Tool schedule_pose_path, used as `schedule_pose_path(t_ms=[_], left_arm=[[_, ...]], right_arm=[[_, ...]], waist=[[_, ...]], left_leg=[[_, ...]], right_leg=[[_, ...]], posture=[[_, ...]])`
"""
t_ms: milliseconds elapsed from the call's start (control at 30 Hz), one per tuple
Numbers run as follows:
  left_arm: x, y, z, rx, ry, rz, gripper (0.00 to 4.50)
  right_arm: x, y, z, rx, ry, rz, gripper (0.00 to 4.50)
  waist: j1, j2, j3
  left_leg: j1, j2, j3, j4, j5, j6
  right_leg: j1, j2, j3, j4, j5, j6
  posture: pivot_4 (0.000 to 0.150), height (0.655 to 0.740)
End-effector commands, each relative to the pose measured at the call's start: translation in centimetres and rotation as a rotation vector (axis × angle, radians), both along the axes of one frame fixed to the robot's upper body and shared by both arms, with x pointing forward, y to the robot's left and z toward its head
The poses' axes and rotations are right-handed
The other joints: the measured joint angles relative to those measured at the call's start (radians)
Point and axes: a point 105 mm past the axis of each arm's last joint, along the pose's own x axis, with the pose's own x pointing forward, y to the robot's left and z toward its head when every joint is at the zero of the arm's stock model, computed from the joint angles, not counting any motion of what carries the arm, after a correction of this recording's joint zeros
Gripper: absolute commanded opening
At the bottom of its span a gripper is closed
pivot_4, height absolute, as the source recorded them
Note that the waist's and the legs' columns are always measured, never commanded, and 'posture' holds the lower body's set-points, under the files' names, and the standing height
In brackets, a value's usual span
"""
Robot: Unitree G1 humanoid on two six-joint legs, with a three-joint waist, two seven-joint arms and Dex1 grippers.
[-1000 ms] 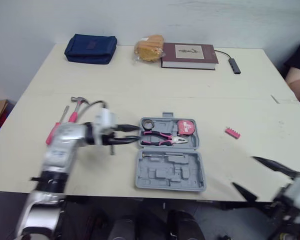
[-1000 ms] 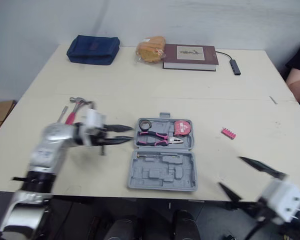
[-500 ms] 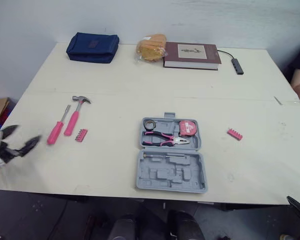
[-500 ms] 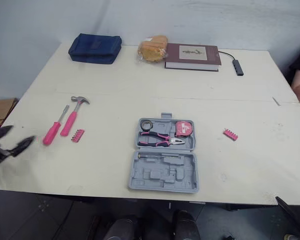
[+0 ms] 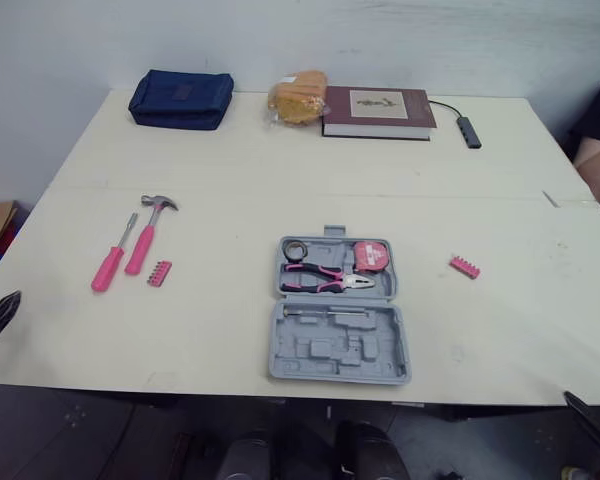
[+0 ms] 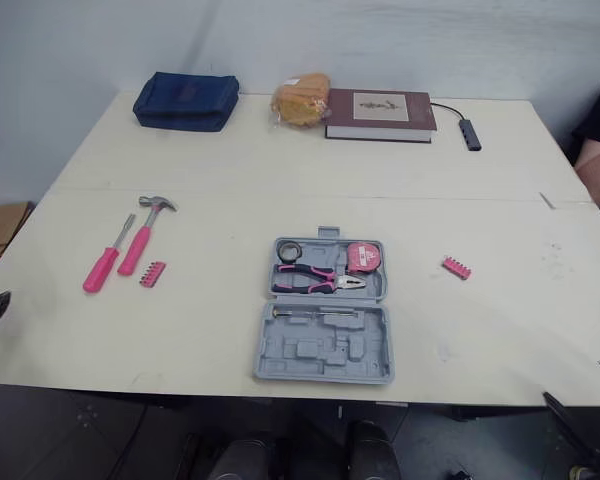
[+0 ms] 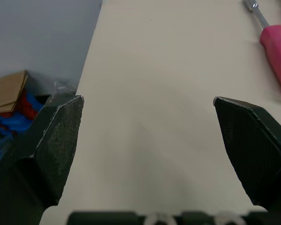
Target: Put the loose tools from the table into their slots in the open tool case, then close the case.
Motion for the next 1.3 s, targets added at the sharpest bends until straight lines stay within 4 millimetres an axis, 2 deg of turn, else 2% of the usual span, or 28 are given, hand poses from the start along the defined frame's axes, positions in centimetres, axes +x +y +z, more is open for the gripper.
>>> schedule_pose_path(t_ms=[33,167,300,467,533,767,933,1033,1100,1300], left_arm=[[1.8,-1.7,1.7,0.014,-0.041,-0.079,4.47],[4.4,-4.4,2.0,0.056,0.018,-0.169,4.47],[7.5,-8.0,2.7,-0.003,0.062,-0.251,4.47],[9.0,-10.8,3.0,-0.002,0.123,-0.302,4.47],[9.7,-11.1,3.0,-0.020,0.138,-0.264,4.47],[11.6,-12.8,2.8,-0.039,0.191,-0.217,4.47],[14.1,-14.2,2.6,-0.061,0.246,-0.168,4.47],[15.0,-15.0,2.8,-0.028,0.250,-0.200,3.65],[15.5,-15.4,2.5,-0.013,0.268,-0.202,2.90],[16.4,-15.0,1.7,-0.020,0.318,-0.128,2.90]], right_arm=[[1.5,1.9,1.8,-0.002,-0.054,0.095,4.50],[3.5,5.3,3.3,0.046,-0.088,0.229,4.50],[5.3,9.6,5.2,0.109,-0.099,0.403,4.50],[6.5,12.6,6.5,0.098,-0.129,0.509,4.50],[6.9,13.6,6.8,0.089,-0.139,0.550,4.50],[7.4,15.5,7.9,0.083,-0.159,0.617,4.50],[7.7,16.6,8.1,0.081,-0.150,0.656,4.50],[7.8,16.9,8.0,0.075,-0.138,0.669,4.50],[7.8,17.0,8.1,0.079,-0.136,0.667,4.50],[7.7,17.3,8.1,0.078,-0.132,0.662,4.50]], waist=[[0.000,0.000,0.000],[-0.001,0.000,0.000],[0.000,0.000,0.000],[-0.001,-0.001,0.000],[-0.002,-0.001,0.000],[0.003,-0.004,0.002],[0.007,-0.008,0.004],[0.003,-0.008,0.004],[-0.001,-0.008,0.004],[0.001,-0.009,0.004]], left_leg=[[0.000,0.000,0.000,0.000,0.000,0.000],[-0.001,0.000,0.000,0.000,0.000,-0.001],[-0.001,0.000,0.001,0.001,0.000,0.000],[-0.002,0.001,0.001,0.001,0.003,0.004],[-0.002,0.001,0.001,0.001,0.002,0.004],[-0.004,0.001,0.001,0.003,0.003,0.005],[-0.005,0.000,0.000,0.004,0.005,0.005],[-0.005,0.000,0.000,0.004,0.005,0.005],[-0.005,0.000,0.002,0.004,0.005,0.005],[-0.005,0.000,0.004,0.005,0.006,0.006]], right_leg=[[0.000,0.000,0.000,0.000,0.000,0.000],[0.000,0.000,-0.001,0.000,0.000,0.000],[0.000,0.001,-0.001,0.002,0.000,0.000],[-0.001,0.004,-0.001,0.005,0.000,0.000],[-0.001,0.006,-0.001,0.004,0.000,0.000],[-0.001,0.006,-0.002,0.004,0.000,0.001],[-0.001,0.006,-0.002,0.005,0.001,0.002],[-0.001,0.007,-0.002,0.005,0.001,0.002],[-0.002,0.008,-0.004,0.005,0.001,0.002],[-0.002,0.009,-0.008,0.005,0.001,0.002]], posture=[[0.150,0.7400],[0.150,0.7400],[0.150,0.7400],[0.150,0.7400],[0.150,0.7400],[0.150,0.7400],[0.150,0.7400],[0.150,0.7400],[0.150,0.7400],[0.150,0.7400]])
